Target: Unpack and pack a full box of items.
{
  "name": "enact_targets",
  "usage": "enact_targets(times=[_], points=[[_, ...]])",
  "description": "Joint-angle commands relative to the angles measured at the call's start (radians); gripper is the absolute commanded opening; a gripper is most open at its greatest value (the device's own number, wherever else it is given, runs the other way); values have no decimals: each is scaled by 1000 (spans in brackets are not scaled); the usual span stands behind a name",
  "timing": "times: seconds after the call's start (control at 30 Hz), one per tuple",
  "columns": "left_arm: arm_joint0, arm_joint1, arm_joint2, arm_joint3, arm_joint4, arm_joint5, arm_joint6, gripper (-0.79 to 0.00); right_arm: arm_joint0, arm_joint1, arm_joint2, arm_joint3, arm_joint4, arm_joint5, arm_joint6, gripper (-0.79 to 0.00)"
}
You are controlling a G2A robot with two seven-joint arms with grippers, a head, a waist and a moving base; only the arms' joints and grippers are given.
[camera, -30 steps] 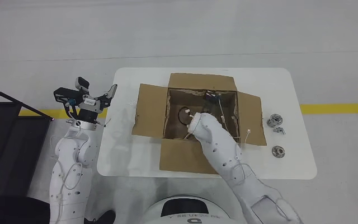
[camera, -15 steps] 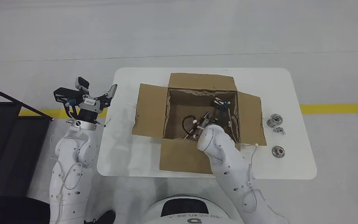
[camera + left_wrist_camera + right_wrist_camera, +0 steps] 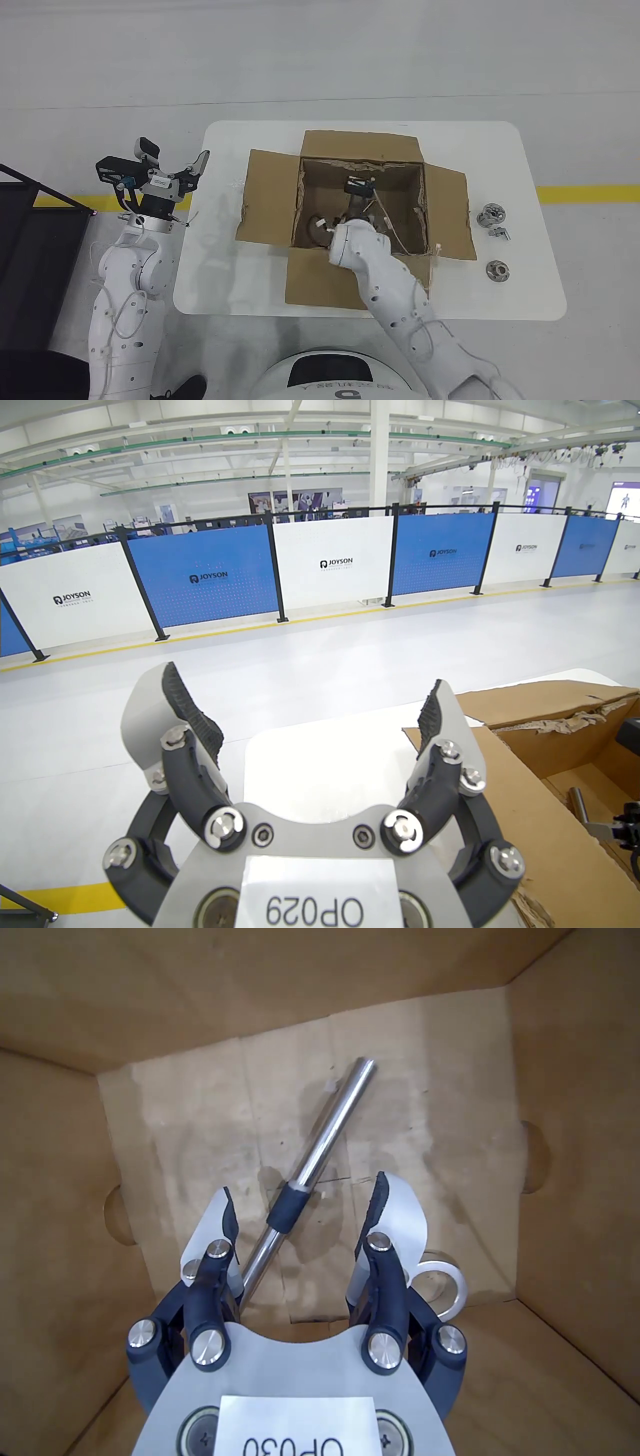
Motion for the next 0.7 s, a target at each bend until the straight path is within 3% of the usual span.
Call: enact_targets(times=[0.0,0.07,0.33,0.67], points=[[0,0,0,0,0,0,0,0,12,-10,9,19,-15,-10,10,-342],[0,0,0,0,0,0,0,0,23,-22,17,44,-27,-12,13,-397],[0,0,0,0,0,0,0,0,84,-77,36,169,-71,-21,22,-465],[0,0,0,0,0,0,0,0,142,-142,87,331,-138,-30,31,-486]])
